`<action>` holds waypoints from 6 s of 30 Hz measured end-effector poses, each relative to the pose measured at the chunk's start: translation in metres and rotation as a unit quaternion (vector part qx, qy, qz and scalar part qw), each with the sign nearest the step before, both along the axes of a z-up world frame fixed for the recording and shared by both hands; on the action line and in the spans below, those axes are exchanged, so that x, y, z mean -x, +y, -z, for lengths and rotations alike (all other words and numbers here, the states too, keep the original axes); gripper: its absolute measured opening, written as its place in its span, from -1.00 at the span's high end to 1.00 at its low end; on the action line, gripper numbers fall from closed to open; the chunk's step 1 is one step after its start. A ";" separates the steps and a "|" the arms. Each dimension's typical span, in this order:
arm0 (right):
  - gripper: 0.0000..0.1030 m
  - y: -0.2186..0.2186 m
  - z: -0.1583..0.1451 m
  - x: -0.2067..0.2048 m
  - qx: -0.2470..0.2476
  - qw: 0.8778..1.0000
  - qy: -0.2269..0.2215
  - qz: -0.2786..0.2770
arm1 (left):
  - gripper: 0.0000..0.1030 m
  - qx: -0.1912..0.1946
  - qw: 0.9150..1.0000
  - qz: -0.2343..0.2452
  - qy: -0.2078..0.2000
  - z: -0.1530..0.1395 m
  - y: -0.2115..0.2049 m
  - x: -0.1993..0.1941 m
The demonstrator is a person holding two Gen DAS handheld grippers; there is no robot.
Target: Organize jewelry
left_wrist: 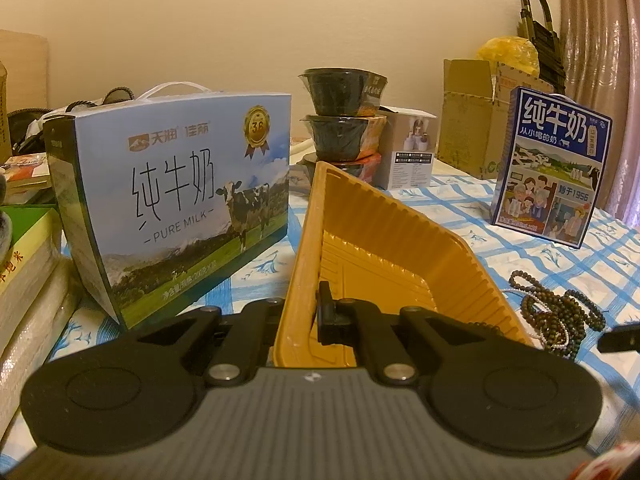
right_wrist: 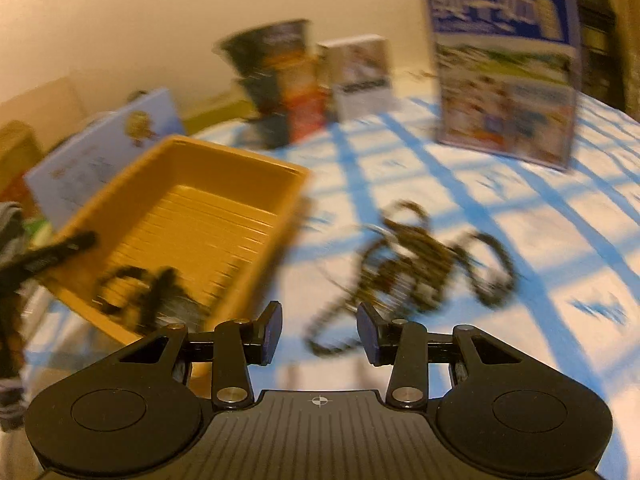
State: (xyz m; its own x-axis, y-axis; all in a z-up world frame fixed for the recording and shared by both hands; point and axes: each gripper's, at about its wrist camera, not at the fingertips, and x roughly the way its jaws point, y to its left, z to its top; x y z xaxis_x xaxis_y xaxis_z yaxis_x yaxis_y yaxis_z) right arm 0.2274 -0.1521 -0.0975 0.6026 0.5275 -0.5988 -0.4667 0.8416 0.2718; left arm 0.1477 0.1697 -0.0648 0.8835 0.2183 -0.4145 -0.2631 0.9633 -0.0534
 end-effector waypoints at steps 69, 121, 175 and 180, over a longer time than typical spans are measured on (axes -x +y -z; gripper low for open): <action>0.87 -0.005 0.029 -0.068 -0.096 0.989 0.071 0.087 | 0.91 -0.001 1.000 0.001 0.004 -0.001 -0.001 0.000; 0.87 -0.140 -0.285 -0.012 -0.165 0.965 -0.193 0.062 | 0.90 -0.002 1.000 0.003 0.002 -0.005 -0.002 -0.004; 0.87 0.136 -0.164 -0.084 -0.185 0.967 0.067 -0.163 | 0.87 0.024 1.000 0.000 -0.003 -0.009 -0.003 -0.002; 0.87 0.137 -0.136 -0.089 -0.173 0.968 0.100 -0.149 | 0.87 0.023 1.000 0.001 -0.003 -0.010 -0.004 -0.003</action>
